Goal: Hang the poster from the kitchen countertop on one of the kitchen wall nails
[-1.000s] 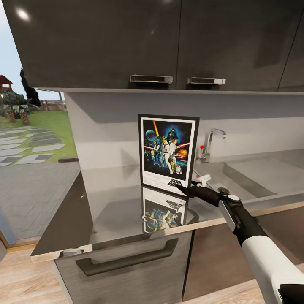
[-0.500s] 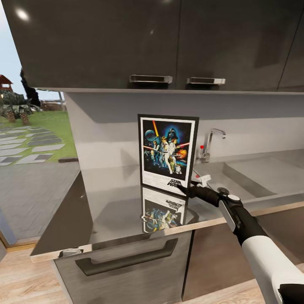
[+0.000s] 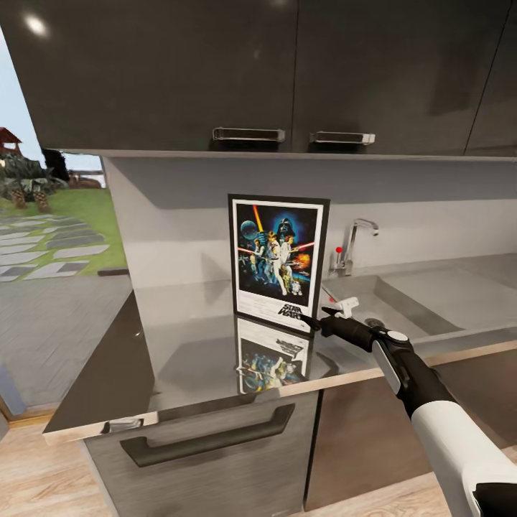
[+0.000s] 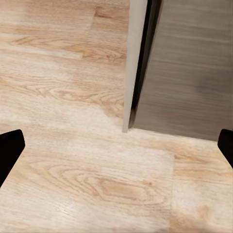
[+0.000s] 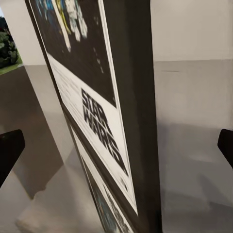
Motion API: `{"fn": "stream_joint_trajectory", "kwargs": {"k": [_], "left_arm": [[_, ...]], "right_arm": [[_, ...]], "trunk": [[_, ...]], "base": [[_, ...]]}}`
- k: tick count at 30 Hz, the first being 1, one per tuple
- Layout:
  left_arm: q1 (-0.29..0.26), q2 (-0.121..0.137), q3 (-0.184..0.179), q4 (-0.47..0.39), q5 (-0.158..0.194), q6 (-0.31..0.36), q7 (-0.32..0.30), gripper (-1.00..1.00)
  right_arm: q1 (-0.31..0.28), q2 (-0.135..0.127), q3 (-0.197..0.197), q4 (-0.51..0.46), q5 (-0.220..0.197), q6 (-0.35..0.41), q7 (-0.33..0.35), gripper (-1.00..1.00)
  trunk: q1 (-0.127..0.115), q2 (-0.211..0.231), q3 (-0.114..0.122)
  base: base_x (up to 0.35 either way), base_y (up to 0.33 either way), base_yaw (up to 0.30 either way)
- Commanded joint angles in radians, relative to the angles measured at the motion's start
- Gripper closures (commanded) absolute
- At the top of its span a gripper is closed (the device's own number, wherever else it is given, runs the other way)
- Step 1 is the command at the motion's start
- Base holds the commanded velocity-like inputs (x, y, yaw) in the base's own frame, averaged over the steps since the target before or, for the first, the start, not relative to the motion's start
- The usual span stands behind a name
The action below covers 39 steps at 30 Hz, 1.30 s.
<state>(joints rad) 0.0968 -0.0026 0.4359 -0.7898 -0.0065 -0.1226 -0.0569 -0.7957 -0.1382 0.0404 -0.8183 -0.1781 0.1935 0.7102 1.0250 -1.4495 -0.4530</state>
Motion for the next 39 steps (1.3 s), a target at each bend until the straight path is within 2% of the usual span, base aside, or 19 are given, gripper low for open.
{"fn": "stream_joint_trajectory", "kwargs": {"k": [1,39], "left_arm": [[0.000,0.000,0.003,-0.001,0.000,-0.002,-0.006,-1.00],[0.000,0.000,0.003,-0.001,-0.001,-0.002,-0.006,-1.00]], "right_arm": [[0.000,-0.001,0.003,-0.001,-0.011,0.009,0.000,-1.00],[0.000,-0.001,0.003,-0.001,-0.011,0.011,0.000,-1.00]], "trunk": [[0.000,-0.001,-0.001],[0.000,-0.001,-0.001]], "base": [[-0.001,-0.006,0.000],[0.016,0.015,0.000]]}}
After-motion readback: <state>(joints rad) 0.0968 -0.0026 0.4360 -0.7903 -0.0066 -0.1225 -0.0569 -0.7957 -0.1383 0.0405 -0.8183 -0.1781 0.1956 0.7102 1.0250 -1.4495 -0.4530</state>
